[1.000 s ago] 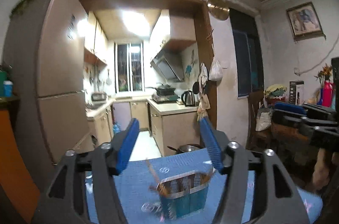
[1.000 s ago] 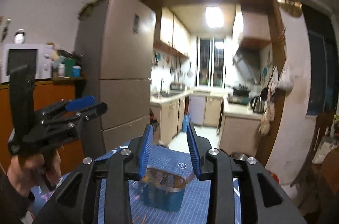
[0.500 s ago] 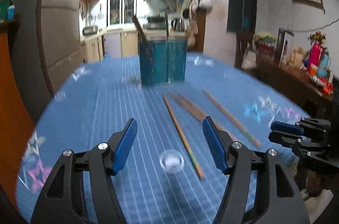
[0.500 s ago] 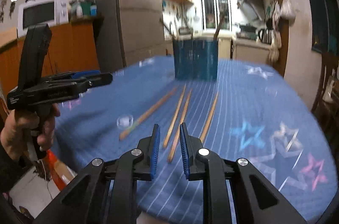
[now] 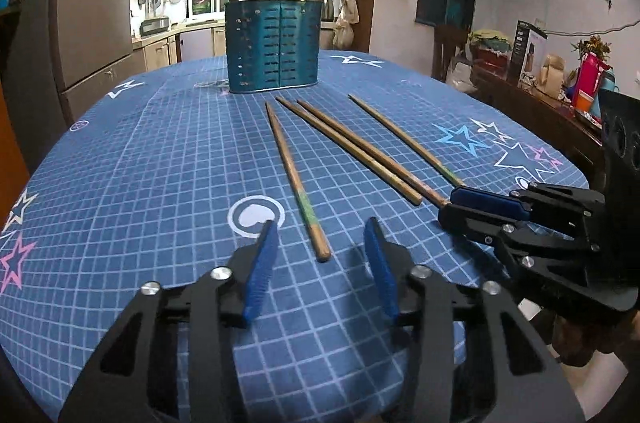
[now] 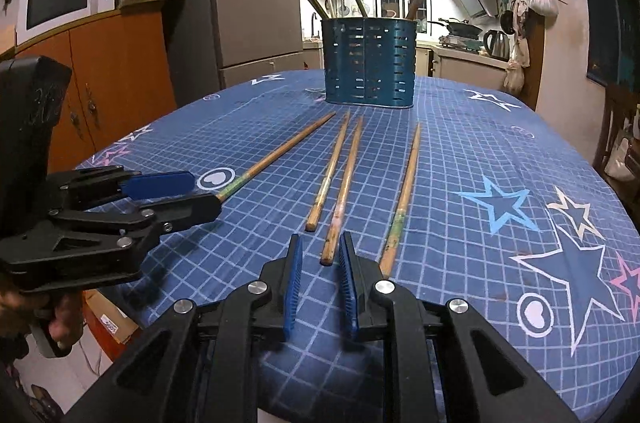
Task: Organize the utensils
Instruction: 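Move the left gripper to a chopstick end while the right gripper approaches another chopstick, then grasp and lift a chopstick upright with the left gripper while the right gripper does the same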
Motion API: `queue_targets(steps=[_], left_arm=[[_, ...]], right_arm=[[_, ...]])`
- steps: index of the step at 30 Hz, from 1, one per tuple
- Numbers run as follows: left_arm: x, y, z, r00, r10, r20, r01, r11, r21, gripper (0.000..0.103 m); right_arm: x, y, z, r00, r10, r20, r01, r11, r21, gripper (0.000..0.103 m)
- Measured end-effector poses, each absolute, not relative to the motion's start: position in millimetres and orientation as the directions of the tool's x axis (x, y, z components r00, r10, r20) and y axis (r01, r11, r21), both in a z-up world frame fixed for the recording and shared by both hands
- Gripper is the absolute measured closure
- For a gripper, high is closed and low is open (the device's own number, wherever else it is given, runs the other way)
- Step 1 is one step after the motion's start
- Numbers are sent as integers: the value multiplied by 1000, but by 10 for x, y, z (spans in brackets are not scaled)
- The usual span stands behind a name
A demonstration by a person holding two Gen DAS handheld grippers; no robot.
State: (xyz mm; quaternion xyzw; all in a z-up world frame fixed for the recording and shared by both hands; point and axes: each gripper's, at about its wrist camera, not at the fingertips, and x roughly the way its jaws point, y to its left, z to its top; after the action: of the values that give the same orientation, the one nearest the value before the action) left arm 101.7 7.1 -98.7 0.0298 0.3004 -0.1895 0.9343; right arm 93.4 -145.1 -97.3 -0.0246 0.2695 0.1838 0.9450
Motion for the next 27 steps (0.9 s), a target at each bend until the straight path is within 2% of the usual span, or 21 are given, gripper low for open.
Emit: queue_targets(steps=[1, 7, 12, 15, 20, 27], left_arm=[[1022, 60, -995, 748, -337, -572, 373, 926, -58, 69], [1018, 0, -1038, 757, -321, -569, 365, 930, -39, 72], [973, -28, -1052, 780, -304, -548, 351, 936, -20, 80], [957, -24, -1061, 789, -300, -537, 342, 940, -22, 84], [945, 1, -1070, 803, -285, -523, 322, 946, -21, 94], [920, 17, -1058, 809, -287, -513, 316, 948, -34, 96]], right_arm=[[942, -1455, -975, 790, 331, -516, -355, 933, 56, 83], [979, -1444, -981, 788, 341, -513, -359, 931, 67, 84], [974, -1459, -986, 793, 338, -506, -355, 933, 66, 85], [965, -1471, -992, 801, 330, -500, -344, 936, 66, 90], [923, -1458, -1023, 820, 315, -479, -331, 942, 52, 94], [857, -1518, -956, 847, 298, -440, -308, 950, 50, 95]])
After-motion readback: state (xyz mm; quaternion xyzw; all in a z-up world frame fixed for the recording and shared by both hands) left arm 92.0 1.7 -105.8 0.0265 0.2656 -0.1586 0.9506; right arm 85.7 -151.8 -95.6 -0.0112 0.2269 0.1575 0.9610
